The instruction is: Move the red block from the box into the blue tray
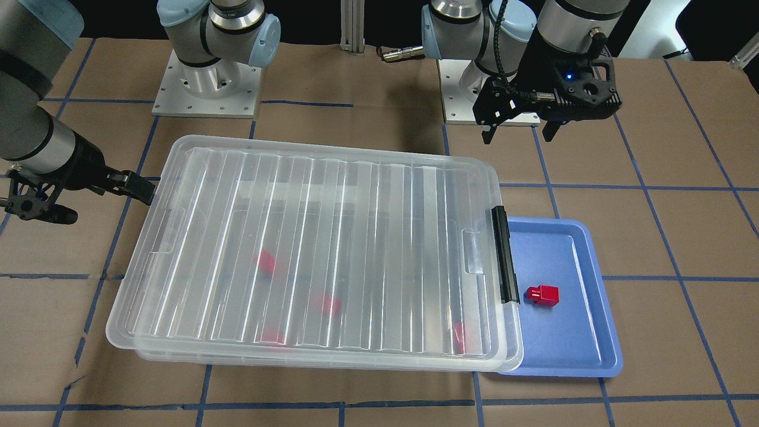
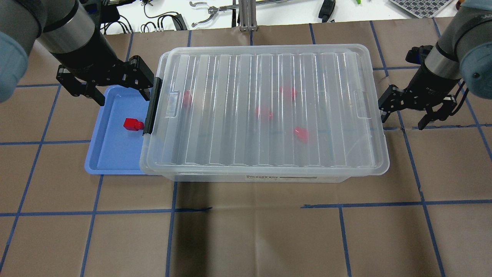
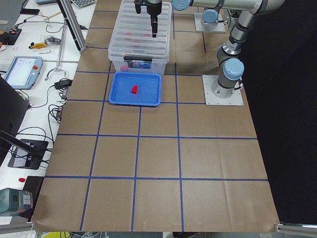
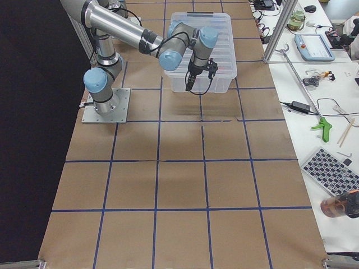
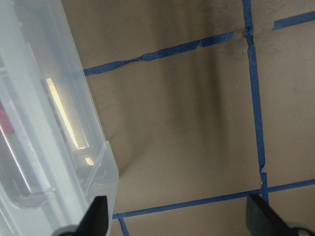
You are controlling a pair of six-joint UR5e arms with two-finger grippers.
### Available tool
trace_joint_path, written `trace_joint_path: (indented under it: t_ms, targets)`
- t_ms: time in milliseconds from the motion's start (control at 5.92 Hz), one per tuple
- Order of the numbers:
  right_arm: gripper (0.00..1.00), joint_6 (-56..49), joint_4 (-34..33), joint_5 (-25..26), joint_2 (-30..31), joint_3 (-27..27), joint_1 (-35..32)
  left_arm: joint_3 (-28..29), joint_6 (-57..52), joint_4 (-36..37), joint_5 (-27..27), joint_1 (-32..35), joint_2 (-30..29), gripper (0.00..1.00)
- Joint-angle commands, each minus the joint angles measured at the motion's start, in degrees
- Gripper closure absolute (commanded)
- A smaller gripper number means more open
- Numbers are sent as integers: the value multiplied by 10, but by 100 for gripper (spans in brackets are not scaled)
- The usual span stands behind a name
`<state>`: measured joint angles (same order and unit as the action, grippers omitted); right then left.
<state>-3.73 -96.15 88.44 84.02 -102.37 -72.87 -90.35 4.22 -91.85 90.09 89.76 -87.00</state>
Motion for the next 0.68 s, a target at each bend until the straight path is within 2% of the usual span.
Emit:
trace_joint_path:
  t_ms: [0,507]
  targets:
    - [0,1,0,1,2,1,-2,0,0,0,0,0,0,2]
    - [0,0,1,0,4,13,-7,0,0,0,0,0,0,2]
